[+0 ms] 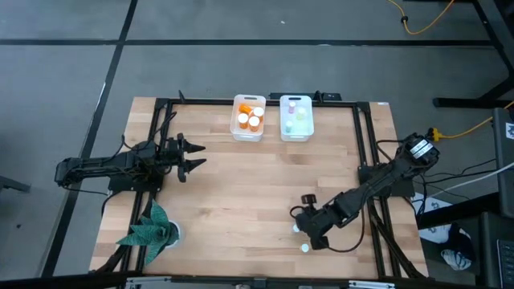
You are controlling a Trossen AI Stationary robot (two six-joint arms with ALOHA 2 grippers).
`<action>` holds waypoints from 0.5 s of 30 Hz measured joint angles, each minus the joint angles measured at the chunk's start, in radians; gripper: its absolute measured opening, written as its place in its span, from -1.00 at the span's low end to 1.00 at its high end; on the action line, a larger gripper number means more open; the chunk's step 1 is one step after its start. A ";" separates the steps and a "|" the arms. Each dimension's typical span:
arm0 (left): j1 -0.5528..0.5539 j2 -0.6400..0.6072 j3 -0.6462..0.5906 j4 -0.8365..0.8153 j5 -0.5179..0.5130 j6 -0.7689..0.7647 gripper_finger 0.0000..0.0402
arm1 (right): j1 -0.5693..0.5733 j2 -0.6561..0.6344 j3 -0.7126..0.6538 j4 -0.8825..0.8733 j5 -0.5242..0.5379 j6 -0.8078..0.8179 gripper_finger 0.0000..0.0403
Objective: Pick and place medicine bottles into bin by pill shape (circle, oval)
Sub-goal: Put the blue tablet bottle into the right white bin
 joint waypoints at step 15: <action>0.000 0.000 0.000 0.000 0.000 0.000 0.18 | -0.015 0.000 0.000 0.122 -0.001 -0.101 -0.21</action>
